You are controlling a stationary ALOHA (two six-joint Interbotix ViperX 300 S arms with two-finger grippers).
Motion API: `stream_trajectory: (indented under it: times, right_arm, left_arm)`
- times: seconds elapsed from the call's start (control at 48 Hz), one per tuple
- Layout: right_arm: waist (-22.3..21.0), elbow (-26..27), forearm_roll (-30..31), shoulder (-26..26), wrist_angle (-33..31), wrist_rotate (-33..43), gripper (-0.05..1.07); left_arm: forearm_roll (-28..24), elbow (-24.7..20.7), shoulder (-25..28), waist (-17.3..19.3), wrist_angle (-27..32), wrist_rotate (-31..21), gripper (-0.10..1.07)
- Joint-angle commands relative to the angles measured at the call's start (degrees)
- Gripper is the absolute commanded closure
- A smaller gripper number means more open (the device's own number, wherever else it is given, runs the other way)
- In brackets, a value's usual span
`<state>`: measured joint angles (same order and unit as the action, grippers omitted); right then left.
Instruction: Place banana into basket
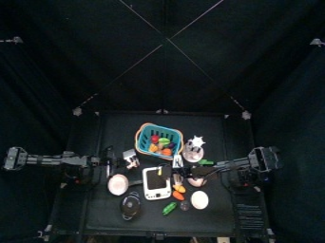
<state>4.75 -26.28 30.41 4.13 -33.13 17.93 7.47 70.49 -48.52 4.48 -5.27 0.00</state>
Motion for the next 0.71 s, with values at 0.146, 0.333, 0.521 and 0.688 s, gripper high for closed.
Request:
stream_trajectory:
  times: [0.146,0.333,0.521,0.688]
  right_arm:
    - [-0.4,1.6,0.6,2.5,0.4,0.1,0.48]
    - [-1.4,2.6,1.5,2.5,0.4,0.1,0.48]
    - [-4.8,3.9,3.0,2.5,0.6,0.2,0.48]
    - [-9.1,4.2,4.1,1.9,2.6,0.2,0.47]
  left_arm:
    - [0.1,-1.0,0.1,0.2,-0.4,0.0,0.96]
    - [0.1,-1.0,0.1,0.1,-0.4,0.0,0.96]
    - [0.1,-1.2,0.1,0.2,-0.4,0.1,0.96]
    - [0.0,-1.7,0.1,0.2,-0.4,0.2,0.96]
